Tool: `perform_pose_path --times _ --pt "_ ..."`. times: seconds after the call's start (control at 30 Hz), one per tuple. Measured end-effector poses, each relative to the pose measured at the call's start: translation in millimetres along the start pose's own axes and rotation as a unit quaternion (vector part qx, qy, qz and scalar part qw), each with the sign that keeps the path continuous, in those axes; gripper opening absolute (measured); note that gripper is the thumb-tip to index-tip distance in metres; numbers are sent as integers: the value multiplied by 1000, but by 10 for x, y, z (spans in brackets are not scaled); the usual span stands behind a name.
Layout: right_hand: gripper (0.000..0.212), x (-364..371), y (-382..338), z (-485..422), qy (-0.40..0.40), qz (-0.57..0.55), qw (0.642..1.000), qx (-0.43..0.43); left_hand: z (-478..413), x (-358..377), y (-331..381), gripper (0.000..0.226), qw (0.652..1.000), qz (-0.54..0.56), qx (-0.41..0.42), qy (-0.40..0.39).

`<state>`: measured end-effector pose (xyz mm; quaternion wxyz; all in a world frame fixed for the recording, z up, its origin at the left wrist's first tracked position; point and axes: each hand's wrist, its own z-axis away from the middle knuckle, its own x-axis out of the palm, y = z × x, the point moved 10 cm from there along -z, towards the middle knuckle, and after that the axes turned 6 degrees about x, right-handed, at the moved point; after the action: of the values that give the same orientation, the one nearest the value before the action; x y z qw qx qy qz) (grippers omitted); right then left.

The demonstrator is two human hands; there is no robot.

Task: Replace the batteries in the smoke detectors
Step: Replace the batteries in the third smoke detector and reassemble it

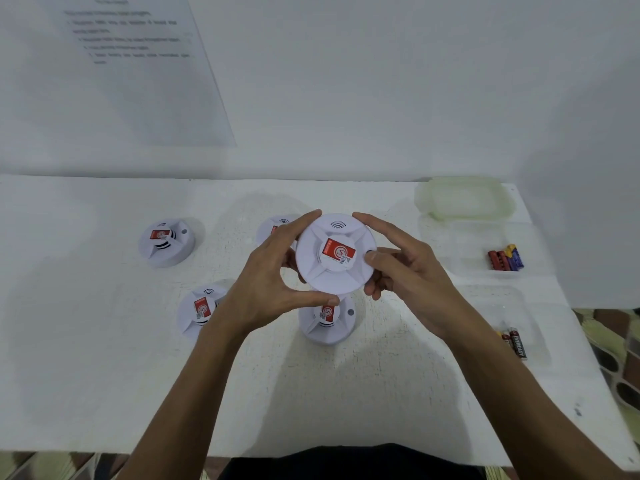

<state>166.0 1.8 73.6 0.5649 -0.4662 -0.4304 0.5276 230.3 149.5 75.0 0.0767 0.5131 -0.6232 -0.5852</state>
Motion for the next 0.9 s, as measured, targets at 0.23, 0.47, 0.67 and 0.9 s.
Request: perform_pose_path --times 0.23,0.47,0.67,0.9 --pt "47 -3 24 0 -2 -2 1000 4 2 9 10 97 1000 4 3 -3" --pt "48 8 23 14 -11 8 1000 4 2 9 2 96 1000 4 4 -3" --pt "74 81 6 40 -45 83 995 17 -12 -25 43 95 1000 4 8 0" --pt "92 115 9 53 -59 102 993 14 -12 -19 27 94 1000 3 1 -4"
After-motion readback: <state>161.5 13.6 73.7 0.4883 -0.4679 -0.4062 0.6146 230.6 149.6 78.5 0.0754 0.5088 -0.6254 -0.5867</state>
